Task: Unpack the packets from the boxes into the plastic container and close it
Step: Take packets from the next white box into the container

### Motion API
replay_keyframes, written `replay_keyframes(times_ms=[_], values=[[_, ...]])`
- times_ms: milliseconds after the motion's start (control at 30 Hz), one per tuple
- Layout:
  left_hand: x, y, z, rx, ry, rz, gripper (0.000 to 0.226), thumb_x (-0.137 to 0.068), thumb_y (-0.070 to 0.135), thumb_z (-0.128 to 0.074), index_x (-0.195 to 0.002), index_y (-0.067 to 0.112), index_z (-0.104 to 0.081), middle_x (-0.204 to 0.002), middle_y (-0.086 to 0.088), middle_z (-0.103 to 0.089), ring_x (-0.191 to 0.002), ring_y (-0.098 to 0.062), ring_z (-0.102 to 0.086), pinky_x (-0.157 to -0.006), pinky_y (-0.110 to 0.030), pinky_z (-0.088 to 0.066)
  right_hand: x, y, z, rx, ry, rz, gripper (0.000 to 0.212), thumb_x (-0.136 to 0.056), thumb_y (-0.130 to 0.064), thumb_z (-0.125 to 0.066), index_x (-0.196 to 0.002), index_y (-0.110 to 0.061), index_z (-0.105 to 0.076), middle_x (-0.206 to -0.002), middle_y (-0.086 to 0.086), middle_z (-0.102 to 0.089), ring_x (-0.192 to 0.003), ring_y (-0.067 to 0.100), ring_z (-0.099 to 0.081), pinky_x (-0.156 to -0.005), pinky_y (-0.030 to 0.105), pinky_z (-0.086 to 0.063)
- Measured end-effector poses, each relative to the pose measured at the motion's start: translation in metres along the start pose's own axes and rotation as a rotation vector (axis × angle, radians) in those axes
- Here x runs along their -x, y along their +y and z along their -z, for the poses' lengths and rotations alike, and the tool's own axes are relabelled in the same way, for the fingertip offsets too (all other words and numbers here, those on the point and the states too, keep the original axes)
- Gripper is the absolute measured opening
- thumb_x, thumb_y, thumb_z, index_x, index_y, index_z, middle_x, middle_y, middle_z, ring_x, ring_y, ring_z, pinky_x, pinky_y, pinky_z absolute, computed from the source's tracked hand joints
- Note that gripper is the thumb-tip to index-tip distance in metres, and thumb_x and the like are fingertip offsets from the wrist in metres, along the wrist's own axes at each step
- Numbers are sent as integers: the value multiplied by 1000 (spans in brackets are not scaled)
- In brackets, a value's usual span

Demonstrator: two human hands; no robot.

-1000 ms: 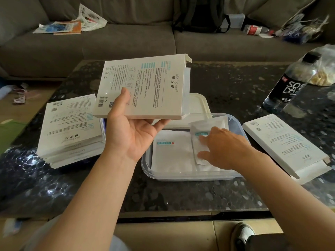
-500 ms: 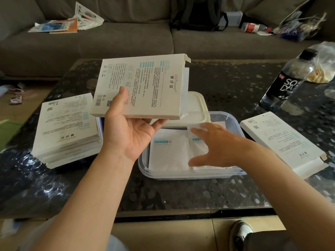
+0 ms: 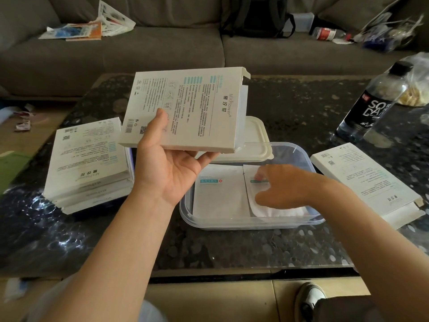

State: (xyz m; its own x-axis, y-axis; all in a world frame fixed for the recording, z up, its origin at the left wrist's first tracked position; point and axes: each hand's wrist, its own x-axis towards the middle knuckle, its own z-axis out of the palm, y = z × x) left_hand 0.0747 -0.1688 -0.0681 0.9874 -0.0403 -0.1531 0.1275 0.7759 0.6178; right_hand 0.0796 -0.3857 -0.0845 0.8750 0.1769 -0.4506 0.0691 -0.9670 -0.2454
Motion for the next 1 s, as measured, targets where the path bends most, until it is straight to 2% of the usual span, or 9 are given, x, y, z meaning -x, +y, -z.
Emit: replay_keyframes(times_ms=[133, 200, 400, 500, 633, 733, 833, 900, 1000], values=[[0, 0, 0, 0, -6, 4, 33, -102, 38, -56, -133, 27, -60, -118, -10, -73, -117, -32, -71, -81, -54, -62, 2, -7, -3, -30, 12, 1, 41, -77, -70, -68, -88, -35, -50, -96, -15, -60, -85, 9, -58, -76, 22, -50], [0, 0, 0, 0, -11, 6, 34, -101, 37, -56, -133, 27, -59, -118, -10, -73, -118, -32, -71, -81, -54, -62, 1, -10, -7, 25, -6, 10, 50, -72, -73, -70, -80, -34, -40, -90, -16, -54, -79, 8, -54, -75, 22, -48], [0, 0, 0, 0, -15, 2, 38, -101, 37, -57, -137, 27, -57, -120, -11, -72, -116, -32, -72, -81, -55, -61, -1, -14, -6, 41, -4, -21, 32, -89, -45, -67, -73, -32, -43, -82, -14, -55, -74, 11, -56, -85, 26, -55], [0, 0, 0, -3, -12, 0, 36, -102, 37, -56, -136, 26, -58, -118, -10, -73, -111, -31, -74, -79, -53, -62, 0, -16, -3, 14, 11, -31, 25, -93, -38, -62, -74, -30, -49, -82, -9, -58, -74, 12, -58, -81, 25, -53], [0, 0, -1, 3, -11, 6, 35, -102, 37, -55, -135, 26, -58, -121, -11, -72, -116, -33, -72, -78, -53, -62, 5, -17, 5, -28, 57, -18, 13, -95, -37, -59, -88, -25, -59, -92, -6, -64, -76, 12, -60, -75, 21, -51], [0, 0, -1, 12, -11, 12, 33, -102, 38, -55, -133, 25, -60, -123, -12, -72, -119, -34, -70, -79, -55, -62, 8, -19, 6, 14, 33, 24, 22, -95, -43, -58, -85, -24, -60, -94, -6, -63, -80, 13, -60, -72, 19, -48], [1, 0, -2, 11, -10, 11, 33, -102, 38, -55, -132, 25, -60, -120, -11, -73, -117, -33, -71, -79, -54, -62, 10, -20, 1, 71, 22, 21, 36, -90, -59, -60, -103, -25, -58, -118, -8, -61, -100, 14, -58, -89, 25, -48], [1, 1, -2, 6, -12, 8, 35, -102, 38, -55, -134, 26, -59, -120, -11, -73, -117, -33, -71, -79, -54, -62, 9, -17, -2, 101, 42, 30, 55, -86, -61, -65, -129, -29, -51, -137, -8, -53, -118, 17, -54, -100, 31, -45], [1, 1, -2, -4, -13, 8, 39, -102, 38, -55, -139, 26, -56, -123, -11, -71, -117, -33, -71, -80, -53, -62, 4, -11, -8, 110, -35, 69, 90, -85, -66, -63, -157, -35, -20, -164, -6, -23, -148, 21, -30, -117, 43, -32]])
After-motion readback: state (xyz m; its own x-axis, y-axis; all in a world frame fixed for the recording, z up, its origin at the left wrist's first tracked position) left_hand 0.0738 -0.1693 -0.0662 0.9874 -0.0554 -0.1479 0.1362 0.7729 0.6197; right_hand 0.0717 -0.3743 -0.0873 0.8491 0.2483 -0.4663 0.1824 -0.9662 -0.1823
